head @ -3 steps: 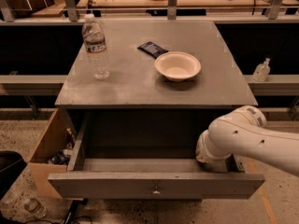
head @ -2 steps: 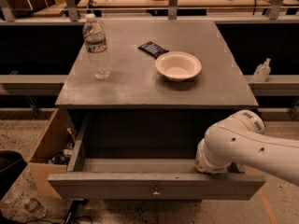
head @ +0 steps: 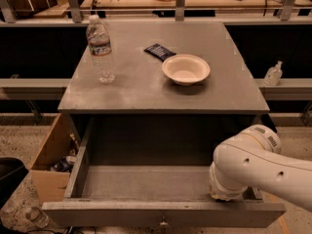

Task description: Open top drawer

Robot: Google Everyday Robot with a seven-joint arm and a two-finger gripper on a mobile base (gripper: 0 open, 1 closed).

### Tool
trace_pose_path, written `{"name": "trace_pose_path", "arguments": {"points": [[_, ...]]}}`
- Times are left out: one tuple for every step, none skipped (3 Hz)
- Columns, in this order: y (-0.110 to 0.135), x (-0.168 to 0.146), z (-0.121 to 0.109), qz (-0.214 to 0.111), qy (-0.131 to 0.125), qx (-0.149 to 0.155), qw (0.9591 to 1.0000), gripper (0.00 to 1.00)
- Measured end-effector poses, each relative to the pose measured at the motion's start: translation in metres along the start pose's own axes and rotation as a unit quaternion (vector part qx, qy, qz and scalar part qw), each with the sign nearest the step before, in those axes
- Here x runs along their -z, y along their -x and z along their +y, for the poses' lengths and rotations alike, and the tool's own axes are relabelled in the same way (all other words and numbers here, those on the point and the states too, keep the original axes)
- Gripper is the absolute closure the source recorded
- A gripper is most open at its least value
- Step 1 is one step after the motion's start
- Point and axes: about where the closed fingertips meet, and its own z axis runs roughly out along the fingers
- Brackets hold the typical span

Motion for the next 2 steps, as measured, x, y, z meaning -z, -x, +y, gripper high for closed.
{"name": "trace_pose_path", "arguments": {"points": [[-0.0025, 0.0054, 0.0268, 0.002, 0.019, -0.010, 0.9998, 1.00], [-0.0025, 0.0054, 0.0268, 0.002, 0.019, -0.010, 0.9998, 1.00]]}}
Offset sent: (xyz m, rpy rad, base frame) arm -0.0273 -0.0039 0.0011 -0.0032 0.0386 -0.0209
